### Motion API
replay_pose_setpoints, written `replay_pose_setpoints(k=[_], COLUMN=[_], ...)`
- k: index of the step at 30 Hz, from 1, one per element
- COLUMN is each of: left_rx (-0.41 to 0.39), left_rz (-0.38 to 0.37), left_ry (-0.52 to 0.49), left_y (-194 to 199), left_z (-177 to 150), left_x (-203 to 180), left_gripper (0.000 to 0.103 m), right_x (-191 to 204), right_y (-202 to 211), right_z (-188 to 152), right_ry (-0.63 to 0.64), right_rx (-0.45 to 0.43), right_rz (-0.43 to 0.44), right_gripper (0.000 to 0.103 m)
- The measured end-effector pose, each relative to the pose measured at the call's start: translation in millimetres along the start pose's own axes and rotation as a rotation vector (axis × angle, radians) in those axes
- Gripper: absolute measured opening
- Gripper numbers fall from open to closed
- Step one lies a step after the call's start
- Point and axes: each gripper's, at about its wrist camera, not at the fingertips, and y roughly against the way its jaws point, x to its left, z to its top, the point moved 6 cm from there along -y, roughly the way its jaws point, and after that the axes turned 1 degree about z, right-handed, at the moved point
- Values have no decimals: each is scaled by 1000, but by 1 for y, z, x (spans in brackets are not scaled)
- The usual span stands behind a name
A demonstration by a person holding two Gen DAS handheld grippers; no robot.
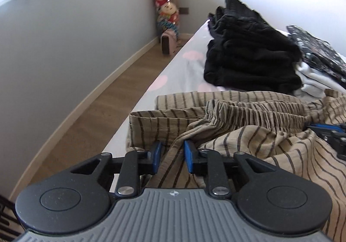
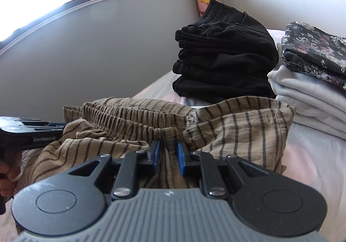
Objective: Fold clothes
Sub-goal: 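Grasp the pants edge with both tools and straighten them on the stack, then open both tools and pull back from the stacked pants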
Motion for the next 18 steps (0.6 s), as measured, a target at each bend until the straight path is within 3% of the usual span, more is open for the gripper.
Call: replay_pose_setpoints(k=[3, 9, 13, 18], left_rx=[-28, -112, -110, -70], left_rz=[0, -32, -36, -16], left_ry=[-11, -24, -54, -96], left_y=[17, 72, 99, 111], left_z=[0, -13, -32, -58], left_x=[2, 8, 4, -11], left_gripper=[27, 28, 29, 29], right_x=[5, 24, 33, 38], right_y=[8, 69, 103, 124], right_z=[4, 5, -10, -43], right_ry=[23, 150, 202, 192], right_rx=[4, -87, -79, -22], right_rz=[-11, -12, -10, -18], right_gripper=[19, 24, 32, 32])
